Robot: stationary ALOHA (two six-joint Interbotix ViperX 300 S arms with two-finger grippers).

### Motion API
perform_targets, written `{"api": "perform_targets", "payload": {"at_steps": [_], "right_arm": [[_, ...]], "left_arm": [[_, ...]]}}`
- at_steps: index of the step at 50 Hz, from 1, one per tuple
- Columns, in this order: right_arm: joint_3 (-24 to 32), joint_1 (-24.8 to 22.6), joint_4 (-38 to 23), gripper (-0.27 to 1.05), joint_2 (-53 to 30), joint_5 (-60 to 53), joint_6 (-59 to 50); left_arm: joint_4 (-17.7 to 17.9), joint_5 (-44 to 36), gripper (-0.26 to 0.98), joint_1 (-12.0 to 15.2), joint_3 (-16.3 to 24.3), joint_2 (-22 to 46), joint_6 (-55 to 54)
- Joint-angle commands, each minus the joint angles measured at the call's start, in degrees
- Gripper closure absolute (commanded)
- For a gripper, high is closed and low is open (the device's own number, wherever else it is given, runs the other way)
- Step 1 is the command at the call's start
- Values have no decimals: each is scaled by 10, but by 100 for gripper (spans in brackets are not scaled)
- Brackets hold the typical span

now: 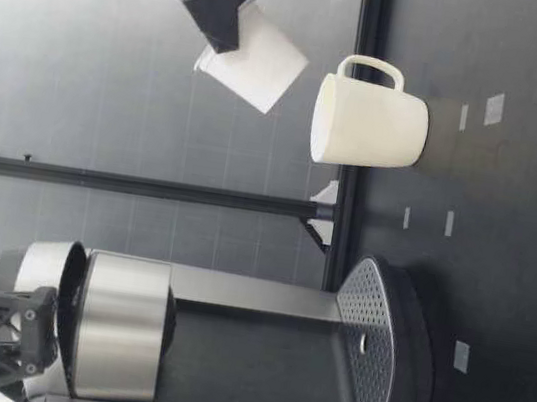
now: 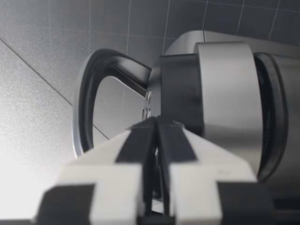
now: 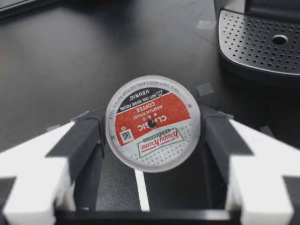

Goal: Place the coffee capsule inside the capsule container, then place the cup onto the center of the cup tray.

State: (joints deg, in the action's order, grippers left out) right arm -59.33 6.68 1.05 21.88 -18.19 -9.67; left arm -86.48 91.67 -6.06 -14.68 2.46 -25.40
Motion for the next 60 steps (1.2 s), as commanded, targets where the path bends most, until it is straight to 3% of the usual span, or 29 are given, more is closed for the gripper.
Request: {"api": "perform_targets", "payload": {"at_steps": [1, 17, 42, 52, 60], "right_arm": [[6, 4, 0, 30, 3, -6, -3], [6, 3, 0, 30, 1, -7, -12], [10, 4, 1, 30, 1, -10, -21], [14, 3, 0, 30, 1, -18, -21], [18, 4, 0, 30, 2, -18, -22]], "left_arm": [[-6, -2, 63, 15, 17, -26, -7], [-5, -35, 63, 26, 8, -84, -82], [32, -130, 63, 74, -56, -193, -216], [47, -216, 63, 105, -104, -271, -301], [58, -319, 63, 152, -149, -330, -375]]}}
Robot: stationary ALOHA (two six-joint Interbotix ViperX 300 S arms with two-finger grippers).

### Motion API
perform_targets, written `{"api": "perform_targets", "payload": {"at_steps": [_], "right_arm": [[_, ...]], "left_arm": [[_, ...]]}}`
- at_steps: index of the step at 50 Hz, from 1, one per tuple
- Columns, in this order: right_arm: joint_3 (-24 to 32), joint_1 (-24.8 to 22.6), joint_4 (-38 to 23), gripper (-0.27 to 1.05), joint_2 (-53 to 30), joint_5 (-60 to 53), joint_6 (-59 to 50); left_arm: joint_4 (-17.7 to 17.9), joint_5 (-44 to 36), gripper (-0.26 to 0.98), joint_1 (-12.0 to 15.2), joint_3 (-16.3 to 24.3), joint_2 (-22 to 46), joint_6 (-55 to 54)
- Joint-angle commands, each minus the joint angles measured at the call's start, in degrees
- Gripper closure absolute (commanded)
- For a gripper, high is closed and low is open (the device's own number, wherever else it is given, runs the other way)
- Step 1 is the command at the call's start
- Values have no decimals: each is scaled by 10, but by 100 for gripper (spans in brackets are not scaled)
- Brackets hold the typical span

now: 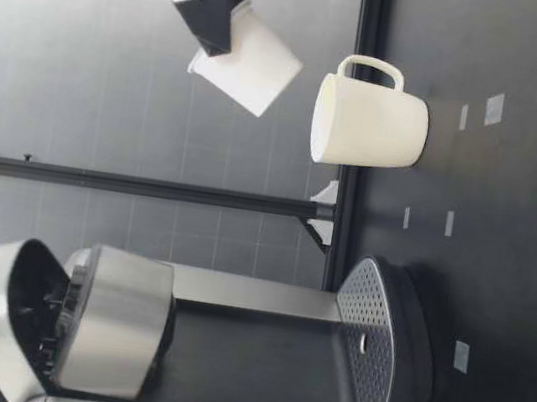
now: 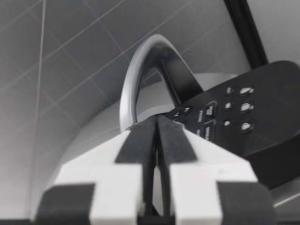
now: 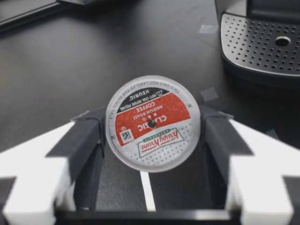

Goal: Place the coffee capsule inside the capsule container, then place the cup onto the center of the cup tray.

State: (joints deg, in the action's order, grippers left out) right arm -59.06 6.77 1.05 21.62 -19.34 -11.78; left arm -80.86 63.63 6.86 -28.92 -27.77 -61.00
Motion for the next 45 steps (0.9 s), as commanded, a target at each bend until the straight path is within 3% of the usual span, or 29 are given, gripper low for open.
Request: {"api": "perform_targets", "payload": {"at_steps": [1, 20, 34, 45], "right_arm": [[17, 2, 0, 30, 4, -6, -1], [30, 2, 1, 30, 4, -7, -4], [51, 3, -5, 30, 26, -42, 8], [111, 52, -10, 30, 36, -54, 72]], "left_arm": [[4, -53, 63, 28, -11, -35, -27], [37, -247, 63, 156, -78, -96, -135], [38, -287, 63, 167, -84, -110, -148], [37, -407, 63, 167, -97, -164, -192]]}}
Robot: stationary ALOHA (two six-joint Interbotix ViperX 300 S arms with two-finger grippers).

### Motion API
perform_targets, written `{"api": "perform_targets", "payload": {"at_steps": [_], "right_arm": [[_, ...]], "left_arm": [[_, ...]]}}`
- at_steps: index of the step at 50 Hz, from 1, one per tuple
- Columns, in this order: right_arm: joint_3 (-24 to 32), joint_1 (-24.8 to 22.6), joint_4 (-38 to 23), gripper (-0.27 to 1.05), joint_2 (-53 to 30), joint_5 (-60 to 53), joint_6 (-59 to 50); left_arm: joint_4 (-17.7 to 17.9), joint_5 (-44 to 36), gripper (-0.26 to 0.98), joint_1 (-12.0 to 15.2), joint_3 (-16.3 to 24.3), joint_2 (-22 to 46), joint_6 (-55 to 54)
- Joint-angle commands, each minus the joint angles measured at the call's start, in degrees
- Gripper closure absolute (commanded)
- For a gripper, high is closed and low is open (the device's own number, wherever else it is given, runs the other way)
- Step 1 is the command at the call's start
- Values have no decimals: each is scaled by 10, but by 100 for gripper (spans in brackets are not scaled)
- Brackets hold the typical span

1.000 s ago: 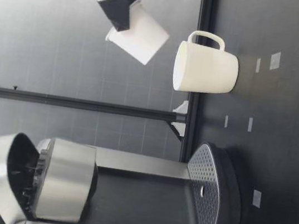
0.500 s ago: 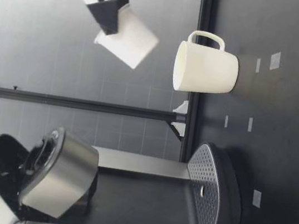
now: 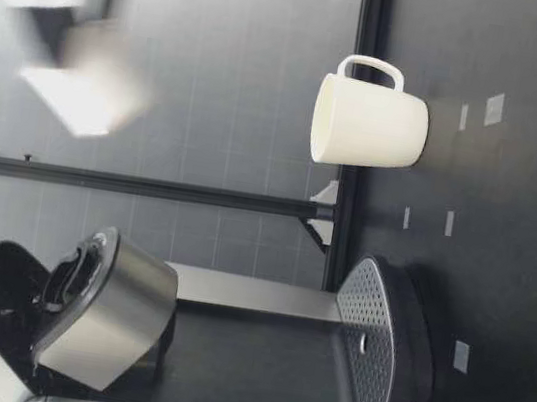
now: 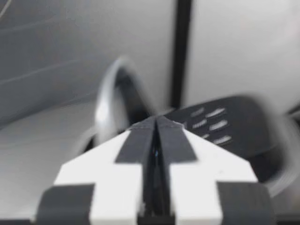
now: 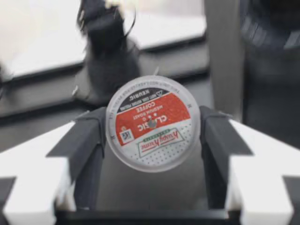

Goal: Place the coffee capsule inside the capsule container, then place the cup onto the center of the cup tray.

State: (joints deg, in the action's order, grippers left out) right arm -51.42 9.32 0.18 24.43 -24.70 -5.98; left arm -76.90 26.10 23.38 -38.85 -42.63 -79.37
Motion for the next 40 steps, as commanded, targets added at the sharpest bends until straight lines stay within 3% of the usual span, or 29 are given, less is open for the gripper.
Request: {"api": "perform_targets", "payload": {"at_steps": [1, 14, 30, 40], "right_arm": [[42, 33, -1, 30, 7, 1, 18], [145, 85, -3, 30, -54, 41, 68], [263, 96, -3, 29, -135, 126, 119], [295, 104, -3, 29, -166, 136, 124]], "left_arm": [[-3, -39, 63, 2, -1, -20, -12], [-3, -56, 63, 2, -39, -53, -22], [-3, -54, 63, 2, -44, -54, -20], [-3, -54, 63, 2, -49, -54, -20]]}}
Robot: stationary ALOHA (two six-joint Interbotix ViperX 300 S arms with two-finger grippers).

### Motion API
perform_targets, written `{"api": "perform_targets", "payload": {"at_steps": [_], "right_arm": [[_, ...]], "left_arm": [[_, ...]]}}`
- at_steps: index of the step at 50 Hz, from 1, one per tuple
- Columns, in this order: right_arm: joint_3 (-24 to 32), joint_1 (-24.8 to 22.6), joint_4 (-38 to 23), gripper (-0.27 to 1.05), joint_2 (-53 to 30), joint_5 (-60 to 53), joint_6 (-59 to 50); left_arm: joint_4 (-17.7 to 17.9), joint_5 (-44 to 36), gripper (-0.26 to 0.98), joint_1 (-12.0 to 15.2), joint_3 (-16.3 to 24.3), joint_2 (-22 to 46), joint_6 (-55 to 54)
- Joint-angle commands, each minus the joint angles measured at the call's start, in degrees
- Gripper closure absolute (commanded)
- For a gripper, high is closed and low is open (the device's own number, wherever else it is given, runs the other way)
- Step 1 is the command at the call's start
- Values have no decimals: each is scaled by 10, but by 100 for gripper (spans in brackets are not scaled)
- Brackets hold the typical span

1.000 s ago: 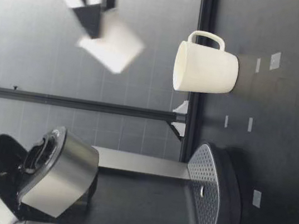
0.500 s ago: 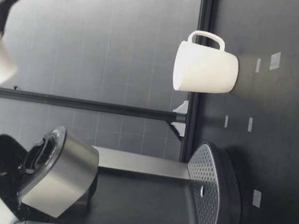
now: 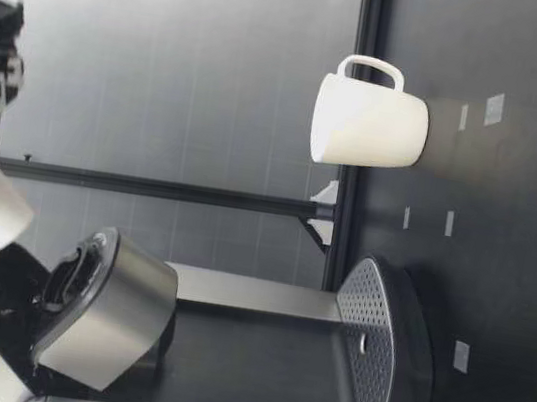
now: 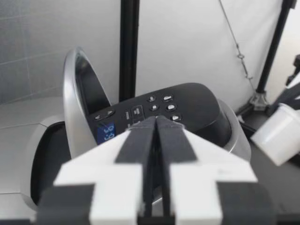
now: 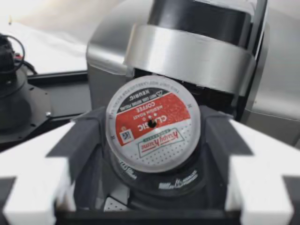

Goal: Place the coffee capsule inside the capsule container, then place the cup onto the center of the cup tray.

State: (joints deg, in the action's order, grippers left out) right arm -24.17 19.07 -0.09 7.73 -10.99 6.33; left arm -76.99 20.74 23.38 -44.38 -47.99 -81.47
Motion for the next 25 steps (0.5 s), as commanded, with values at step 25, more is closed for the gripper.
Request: {"api": "perform_targets", "payload": {"at_steps": [25], "right_arm": [[49, 8, 0, 29, -50, -1, 4]], "left_arm": [[-2, 0, 63, 2, 6, -2, 3]]}}
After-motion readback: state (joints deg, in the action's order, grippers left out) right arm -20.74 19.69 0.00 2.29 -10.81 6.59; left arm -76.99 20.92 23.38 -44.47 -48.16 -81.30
